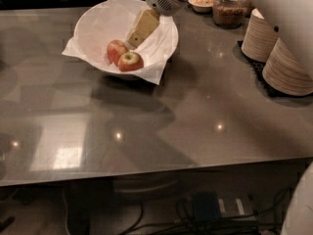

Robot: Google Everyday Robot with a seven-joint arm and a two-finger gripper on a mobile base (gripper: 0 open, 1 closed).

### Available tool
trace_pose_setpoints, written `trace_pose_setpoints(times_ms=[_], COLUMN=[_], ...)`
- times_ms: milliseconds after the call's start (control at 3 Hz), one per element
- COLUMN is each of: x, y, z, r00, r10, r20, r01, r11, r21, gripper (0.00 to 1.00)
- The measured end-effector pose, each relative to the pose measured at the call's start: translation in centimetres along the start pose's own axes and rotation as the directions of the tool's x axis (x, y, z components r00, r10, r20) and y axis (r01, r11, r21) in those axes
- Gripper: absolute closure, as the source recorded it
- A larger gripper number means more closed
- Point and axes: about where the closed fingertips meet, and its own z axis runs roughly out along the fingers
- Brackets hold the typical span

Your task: Pick apple from white bowl

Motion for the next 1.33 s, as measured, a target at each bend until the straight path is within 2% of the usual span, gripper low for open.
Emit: trace_pose_setpoints(times_ms=[333, 667, 1000, 1333], x=[-0.7, -0.9, -0.5, 0.2], y=[0.3, 0.8, 1.6, 2.3], z=[2.6, 4.2, 4.8, 4.9], r00=[0.999, 0.999, 0.999, 1.000], r10=[-0.006, -0.008, 0.004, 0.020], r20=[0.033, 0.041, 0.033, 0.017], r01=[0.007, 0.009, -0.002, -0.020], r11=[0.9997, 0.9994, 0.9990, 0.9986], r21=[-0.022, -0.034, -0.044, -0.050], gripper=[0.00, 0.18, 0.42, 0.50])
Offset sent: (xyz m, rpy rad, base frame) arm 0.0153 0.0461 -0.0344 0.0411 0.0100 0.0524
